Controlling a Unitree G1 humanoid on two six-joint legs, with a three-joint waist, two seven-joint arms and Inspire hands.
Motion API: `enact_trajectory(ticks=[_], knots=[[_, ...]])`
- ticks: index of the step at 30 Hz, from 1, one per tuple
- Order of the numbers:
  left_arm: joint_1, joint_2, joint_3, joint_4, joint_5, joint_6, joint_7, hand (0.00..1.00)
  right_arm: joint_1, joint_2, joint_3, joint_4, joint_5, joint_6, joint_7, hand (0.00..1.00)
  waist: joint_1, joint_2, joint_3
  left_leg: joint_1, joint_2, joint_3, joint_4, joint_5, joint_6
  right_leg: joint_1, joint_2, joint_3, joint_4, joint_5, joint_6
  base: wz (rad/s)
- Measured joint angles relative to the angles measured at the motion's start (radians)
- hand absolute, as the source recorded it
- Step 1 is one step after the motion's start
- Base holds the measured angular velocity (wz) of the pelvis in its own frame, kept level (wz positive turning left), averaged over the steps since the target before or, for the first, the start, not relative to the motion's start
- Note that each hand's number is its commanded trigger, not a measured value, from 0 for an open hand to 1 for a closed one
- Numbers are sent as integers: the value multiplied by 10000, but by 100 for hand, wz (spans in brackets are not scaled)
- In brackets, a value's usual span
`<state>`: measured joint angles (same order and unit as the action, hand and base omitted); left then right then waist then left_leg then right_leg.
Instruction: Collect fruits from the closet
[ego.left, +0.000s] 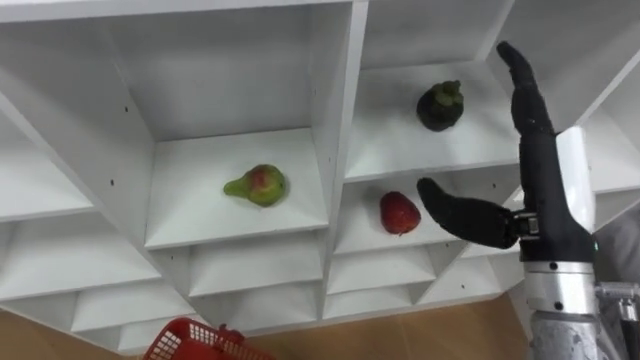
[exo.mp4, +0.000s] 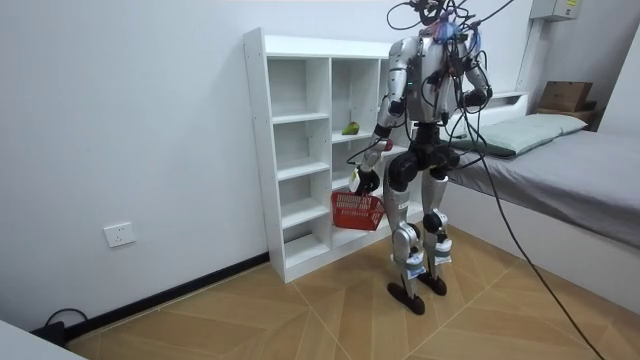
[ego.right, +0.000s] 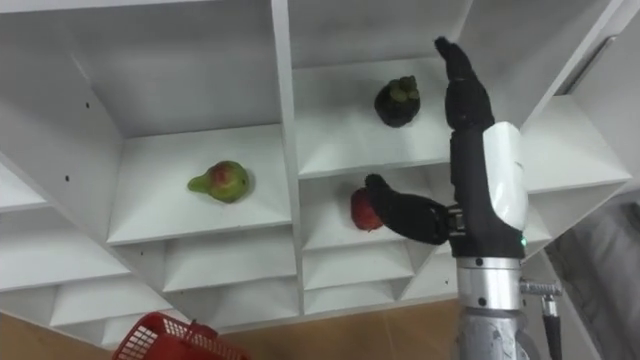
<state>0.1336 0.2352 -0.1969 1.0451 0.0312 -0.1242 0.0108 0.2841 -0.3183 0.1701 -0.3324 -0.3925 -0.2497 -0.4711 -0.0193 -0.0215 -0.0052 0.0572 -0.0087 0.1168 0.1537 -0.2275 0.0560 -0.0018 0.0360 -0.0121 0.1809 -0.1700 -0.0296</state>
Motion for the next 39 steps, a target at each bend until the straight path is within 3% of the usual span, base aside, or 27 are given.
enact_trajectory(ticks=[6, 13, 18, 26, 33, 39], knots=[[56, 72, -12, 96, 29, 3, 61, 100, -103, 11, 25, -27, 461, 0, -49, 0, 9, -44, 16, 88, -21, -89, 0, 0, 0, 224, -24, -70, -115, 1, 0, 4], [73, 70, -7, 75, 27, 3, 91, 100, -110, 7, 32, -25, 1448, 0, 202, 0, 240, 120, 107, 77, -16, -136, 56, -1, 0, 205, -29, -147, -95, 12, -14, 1], [78, 47, -5, 73, 27, 5, 242, 100, -229, 4, 29, 39, 1641, 2, 389, 0, 264, 185, 109, 18, -16, -237, 31, -2, -2, 210, -14, -195, -90, 14, -17, 5], [73, 28, -4, -159, 212, 64, 492, 100, -711, -4, 23, 512, 2532, 125, 666, 0, 267, 43, 22, 6, -39, -402, 122, 0, 0, 256, -51, -220, -120, 14, -16, 5], [333, 38, 406, -359, 506, 81, 582, 100, -866, -2, -17, 714, 2712, 131, 824, 0, 283, -16, 87, 119, -48, -631, 122, 1, -2, 538, -151, -637, -209, 10, -10, 9], [732, 53, 782, -718, 1012, 162, 584, 100, -1645, -8, -462, 1270, 2693, 163, 703, 0, 509, -152, 144, 164, -66, -756, 131, 2, -7, 686, -147, -807, -285, 10, -10, 7]])
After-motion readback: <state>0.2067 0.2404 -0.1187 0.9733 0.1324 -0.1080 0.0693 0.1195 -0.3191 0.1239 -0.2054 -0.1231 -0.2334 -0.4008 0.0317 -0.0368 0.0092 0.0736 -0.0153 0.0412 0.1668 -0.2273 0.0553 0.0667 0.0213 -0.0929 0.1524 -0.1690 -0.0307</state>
